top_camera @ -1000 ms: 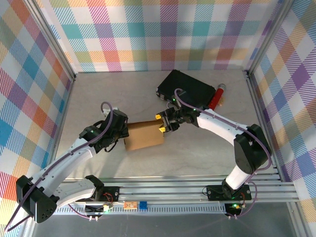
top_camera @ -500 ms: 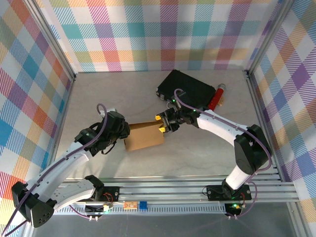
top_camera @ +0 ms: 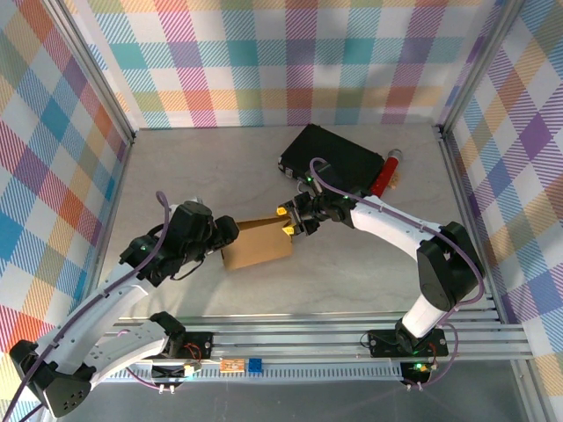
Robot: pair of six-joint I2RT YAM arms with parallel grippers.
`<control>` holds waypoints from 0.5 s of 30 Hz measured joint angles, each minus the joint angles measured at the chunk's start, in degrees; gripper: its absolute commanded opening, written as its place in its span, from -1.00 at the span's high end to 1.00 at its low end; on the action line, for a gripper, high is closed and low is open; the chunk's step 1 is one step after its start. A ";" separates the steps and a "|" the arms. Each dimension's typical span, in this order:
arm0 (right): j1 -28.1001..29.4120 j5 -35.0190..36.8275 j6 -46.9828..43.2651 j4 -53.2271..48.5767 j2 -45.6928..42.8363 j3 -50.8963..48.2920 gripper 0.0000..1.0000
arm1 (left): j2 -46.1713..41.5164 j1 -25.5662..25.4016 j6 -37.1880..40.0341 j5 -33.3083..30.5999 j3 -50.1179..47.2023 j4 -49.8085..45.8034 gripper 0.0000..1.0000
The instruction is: Fold the paper box
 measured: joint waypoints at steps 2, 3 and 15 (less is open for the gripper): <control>0.09 0.00 0.00 -0.02 0.00 0.00 0.21 | 0.52 2.01 -3.69 2.99 0.00 0.00 -0.58; 0.11 0.02 -0.02 0.00 0.00 0.00 0.21 | 0.83 3.39 -5.35 4.24 0.00 0.02 -0.58; 0.17 0.00 -0.39 0.24 -0.22 -0.37 0.23 | 0.07 15.74 -28.65 19.15 -6.19 10.01 -0.57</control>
